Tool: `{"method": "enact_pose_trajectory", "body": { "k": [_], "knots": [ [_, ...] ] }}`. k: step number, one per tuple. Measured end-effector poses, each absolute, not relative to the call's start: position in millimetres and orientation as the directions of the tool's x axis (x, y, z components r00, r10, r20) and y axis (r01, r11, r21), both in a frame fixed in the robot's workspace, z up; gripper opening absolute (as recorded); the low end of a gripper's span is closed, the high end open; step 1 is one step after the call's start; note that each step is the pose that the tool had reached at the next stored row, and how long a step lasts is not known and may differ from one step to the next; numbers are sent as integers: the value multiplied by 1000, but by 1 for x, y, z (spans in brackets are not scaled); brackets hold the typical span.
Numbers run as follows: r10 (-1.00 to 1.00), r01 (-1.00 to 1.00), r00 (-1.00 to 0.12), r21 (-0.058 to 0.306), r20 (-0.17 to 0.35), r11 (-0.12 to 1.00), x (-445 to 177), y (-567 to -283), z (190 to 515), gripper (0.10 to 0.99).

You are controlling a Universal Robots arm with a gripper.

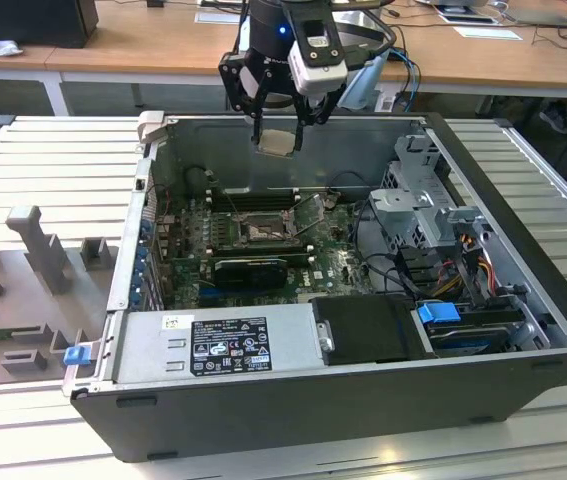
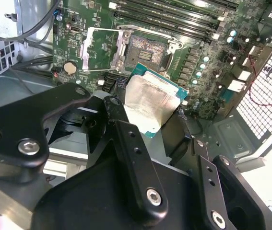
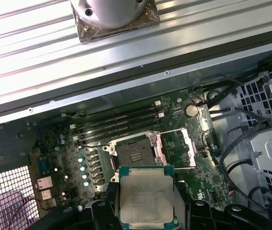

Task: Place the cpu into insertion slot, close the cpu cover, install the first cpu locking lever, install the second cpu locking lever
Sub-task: 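Place the cpu into insertion slot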

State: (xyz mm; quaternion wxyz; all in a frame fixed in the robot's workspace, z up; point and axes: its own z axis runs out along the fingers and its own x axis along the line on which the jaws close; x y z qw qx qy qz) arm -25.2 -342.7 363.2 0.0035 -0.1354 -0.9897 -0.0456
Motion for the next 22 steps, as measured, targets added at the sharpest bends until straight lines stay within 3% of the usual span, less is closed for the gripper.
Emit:
{"method": "enact_pose_trajectory", "body": {
  "k": [22],
  "knots": [
    [369,369,-929,85,18,926,-25,-343,359,541]
  ]
}}
